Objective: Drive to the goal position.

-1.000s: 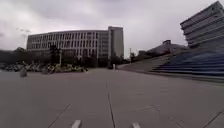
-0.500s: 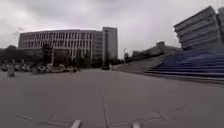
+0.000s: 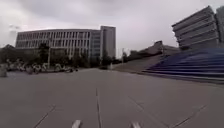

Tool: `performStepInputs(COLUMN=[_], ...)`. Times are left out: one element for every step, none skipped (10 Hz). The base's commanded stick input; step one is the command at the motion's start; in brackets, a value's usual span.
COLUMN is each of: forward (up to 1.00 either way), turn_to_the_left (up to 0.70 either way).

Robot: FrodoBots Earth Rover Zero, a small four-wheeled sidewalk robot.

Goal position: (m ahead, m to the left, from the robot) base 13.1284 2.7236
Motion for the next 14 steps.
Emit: performStepInputs(forward=[0.70,0.70,0.70,0.70,0.70,0.70,0.70,0.70,0.70,0.70,0.70,0.70,0.70,0.70], turn_to_the_left=[0.00,0.00,0.00,0.00,0.00,0.00,0.00,0.00,0.00,0.00,0.00,0.00,0.00,0.00])
